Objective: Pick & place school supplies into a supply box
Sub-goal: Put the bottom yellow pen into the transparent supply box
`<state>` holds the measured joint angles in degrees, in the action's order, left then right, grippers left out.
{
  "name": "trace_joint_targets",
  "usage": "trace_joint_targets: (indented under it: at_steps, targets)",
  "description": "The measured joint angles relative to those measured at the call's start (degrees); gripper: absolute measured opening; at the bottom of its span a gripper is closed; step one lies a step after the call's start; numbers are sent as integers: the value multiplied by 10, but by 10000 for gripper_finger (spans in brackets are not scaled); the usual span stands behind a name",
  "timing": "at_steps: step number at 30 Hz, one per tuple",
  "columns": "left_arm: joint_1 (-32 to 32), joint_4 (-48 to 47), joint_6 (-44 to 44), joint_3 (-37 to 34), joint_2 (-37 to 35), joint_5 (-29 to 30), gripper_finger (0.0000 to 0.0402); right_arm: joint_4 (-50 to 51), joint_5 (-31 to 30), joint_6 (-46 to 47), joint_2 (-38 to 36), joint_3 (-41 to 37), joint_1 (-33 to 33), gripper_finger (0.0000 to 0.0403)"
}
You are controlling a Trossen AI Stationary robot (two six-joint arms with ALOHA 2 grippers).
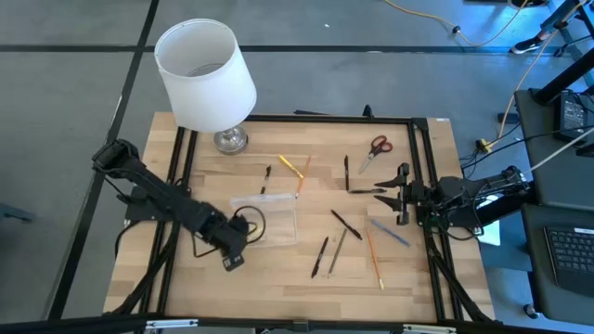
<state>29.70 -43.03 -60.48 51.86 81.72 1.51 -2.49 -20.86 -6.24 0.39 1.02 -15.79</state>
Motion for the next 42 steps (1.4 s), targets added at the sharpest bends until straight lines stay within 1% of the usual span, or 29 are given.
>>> trace_joint_targets:
  at_steps: [5,8,11,19,23,29,32,38,42]
  targets:
    - [-54,7,121,10,11,49,47,0,0,1,0,0,0,168]
    - [-71,26,166,10,30,58,47,0,0,1,0,0,0,168]
    - [-75,32,196,10,53,59,47,0,0,1,0,0,0,168]
    - [-72,42,198,10,97,80,46,0,0,0,0,0,0,168]
    - [-72,43,201,10,110,80,47,0,0,0,0,0,0,168]
    - [-73,52,194,10,125,51,50,0,0,1,0,0,0,168]
    - [-73,56,193,10,130,39,57,0,0,1,0,0,0,168]
    - [-72,57,191,10,130,35,79,0,0,2,0,0,0,168]
    - [-73,57,177,10,130,35,86,0,0,2,0,0,0,168]
